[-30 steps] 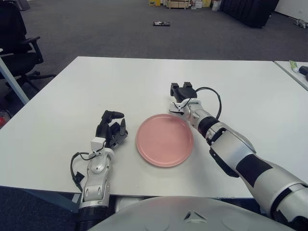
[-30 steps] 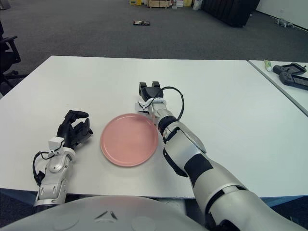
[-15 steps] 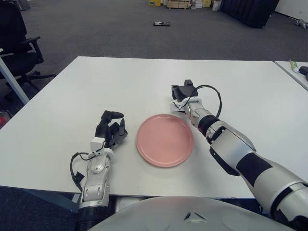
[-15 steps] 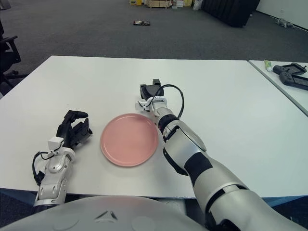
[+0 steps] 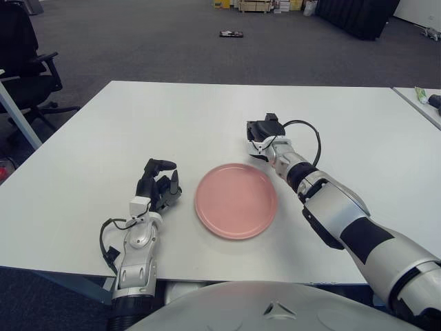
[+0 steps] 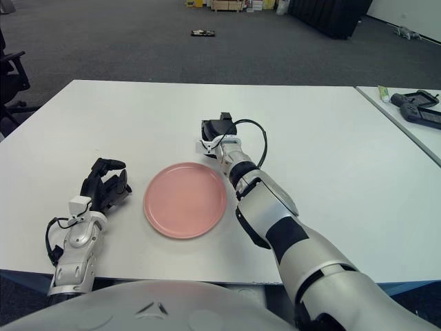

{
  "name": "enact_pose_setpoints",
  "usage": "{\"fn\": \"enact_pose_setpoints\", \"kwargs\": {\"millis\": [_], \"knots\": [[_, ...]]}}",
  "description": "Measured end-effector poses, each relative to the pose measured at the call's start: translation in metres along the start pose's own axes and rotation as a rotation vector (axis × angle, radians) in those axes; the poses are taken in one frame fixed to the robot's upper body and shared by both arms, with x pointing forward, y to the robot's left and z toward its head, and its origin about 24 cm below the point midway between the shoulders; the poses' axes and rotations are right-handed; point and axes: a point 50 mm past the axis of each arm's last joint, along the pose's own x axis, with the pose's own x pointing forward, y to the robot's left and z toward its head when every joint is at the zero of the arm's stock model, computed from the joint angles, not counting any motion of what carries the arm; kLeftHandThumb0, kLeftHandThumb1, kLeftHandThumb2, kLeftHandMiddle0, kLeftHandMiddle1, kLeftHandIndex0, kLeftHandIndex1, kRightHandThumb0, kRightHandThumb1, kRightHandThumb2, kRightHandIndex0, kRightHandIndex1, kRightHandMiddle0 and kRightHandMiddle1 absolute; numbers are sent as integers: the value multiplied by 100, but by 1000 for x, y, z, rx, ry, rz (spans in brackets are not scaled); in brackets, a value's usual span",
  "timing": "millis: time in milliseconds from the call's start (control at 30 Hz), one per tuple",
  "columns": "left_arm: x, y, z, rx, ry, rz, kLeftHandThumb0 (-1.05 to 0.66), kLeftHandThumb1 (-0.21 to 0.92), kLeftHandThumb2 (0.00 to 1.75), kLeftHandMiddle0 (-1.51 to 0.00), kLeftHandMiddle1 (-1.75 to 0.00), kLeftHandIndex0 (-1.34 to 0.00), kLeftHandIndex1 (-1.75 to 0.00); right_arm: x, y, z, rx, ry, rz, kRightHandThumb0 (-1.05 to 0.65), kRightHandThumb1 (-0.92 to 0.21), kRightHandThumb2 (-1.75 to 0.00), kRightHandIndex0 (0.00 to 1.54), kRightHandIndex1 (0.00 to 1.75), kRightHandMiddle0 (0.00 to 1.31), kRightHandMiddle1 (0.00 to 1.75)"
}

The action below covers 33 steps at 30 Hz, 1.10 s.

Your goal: Put the apple into the plate.

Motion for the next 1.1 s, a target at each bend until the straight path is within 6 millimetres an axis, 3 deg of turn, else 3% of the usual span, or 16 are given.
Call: {"fn": "enact_pose_setpoints", "kwargs": {"millis": [500, 767, 1100], "knots": [[0, 1, -2, -12, 2, 1, -38, 72, 81, -80, -175, -32, -175, 3, -22, -11, 128, 29, -133, 0, -6, -157, 85, 162, 57, 175], [0, 1, -2, -13, 3, 1, -38, 71, 82, -79, -175, -32, -175, 7, -49, -11, 222, 20, -265, 0, -6, -158, 85, 163, 57, 175], [1, 1, -2, -7, 3, -1, -38, 72, 81, -79, -175, -32, -175, 6, -89, 5, 329, -120, -431, 0, -4, -161, 85, 166, 59, 175]]}}
